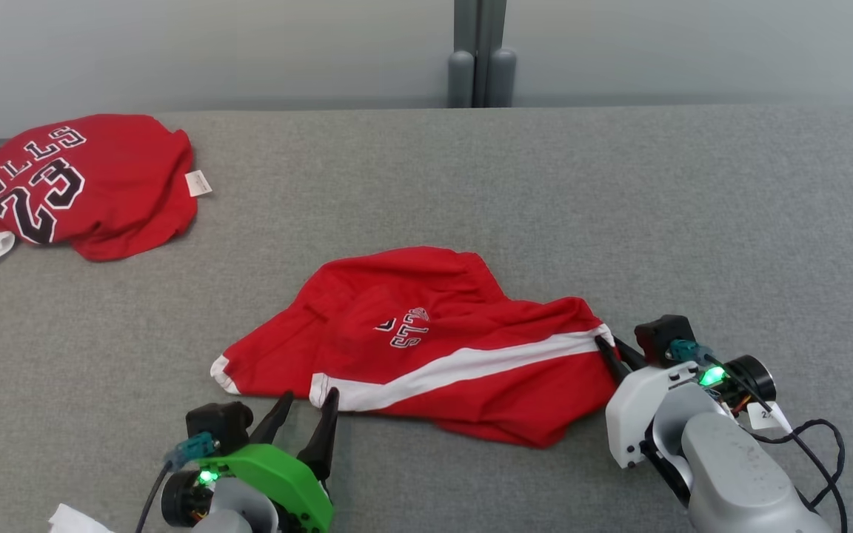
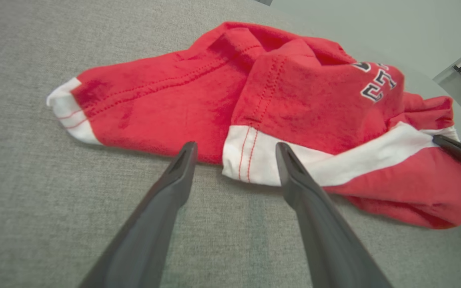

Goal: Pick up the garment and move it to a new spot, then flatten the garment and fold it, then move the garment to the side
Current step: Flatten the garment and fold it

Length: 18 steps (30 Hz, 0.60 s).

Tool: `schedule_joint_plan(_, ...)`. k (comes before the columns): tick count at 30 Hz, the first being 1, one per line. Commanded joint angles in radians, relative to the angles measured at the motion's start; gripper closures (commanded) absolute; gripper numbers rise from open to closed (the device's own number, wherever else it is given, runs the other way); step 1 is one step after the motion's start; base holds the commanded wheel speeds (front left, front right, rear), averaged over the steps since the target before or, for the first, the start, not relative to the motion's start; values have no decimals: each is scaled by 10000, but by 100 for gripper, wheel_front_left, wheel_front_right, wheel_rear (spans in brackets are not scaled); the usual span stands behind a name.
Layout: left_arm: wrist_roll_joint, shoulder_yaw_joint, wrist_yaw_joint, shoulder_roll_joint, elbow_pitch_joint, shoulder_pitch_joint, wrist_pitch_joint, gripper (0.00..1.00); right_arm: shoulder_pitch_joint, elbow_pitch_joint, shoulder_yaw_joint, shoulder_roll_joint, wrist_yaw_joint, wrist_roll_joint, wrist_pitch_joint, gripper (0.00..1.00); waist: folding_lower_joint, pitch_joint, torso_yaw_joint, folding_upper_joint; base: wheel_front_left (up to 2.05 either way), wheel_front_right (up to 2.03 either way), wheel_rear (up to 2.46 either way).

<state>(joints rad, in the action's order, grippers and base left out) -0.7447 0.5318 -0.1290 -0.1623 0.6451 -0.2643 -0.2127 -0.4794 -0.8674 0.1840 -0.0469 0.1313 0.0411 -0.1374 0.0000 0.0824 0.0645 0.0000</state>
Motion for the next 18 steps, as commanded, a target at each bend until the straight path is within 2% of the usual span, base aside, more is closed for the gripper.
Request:
schedule_joint_plan(1,-151,125,-35,4,145,-261,-72,0,-85,66,1,-50,-10,-48,20,100,0,190,-115,0,0,0,0)
schedule_joint_plan(8,-948,819,-35,82,679,-823,-349,0,-203,254,-90,-51,-10,-147,94,100,0,519,-218,0,0,0,0)
schedule_joint_plan(12,-1624,1212,-36,15,175,-924,-447,0,-230,344,-175,-51,-10,-213,97,100,0,642,-218,0,0,0,0)
schedule_joint_plan(18,-2521,1809,-36,-419,-594,-934,-522,0,-220,382,-292,-50,-10,-333,110,99,0,719,-159,0,0,0,0)
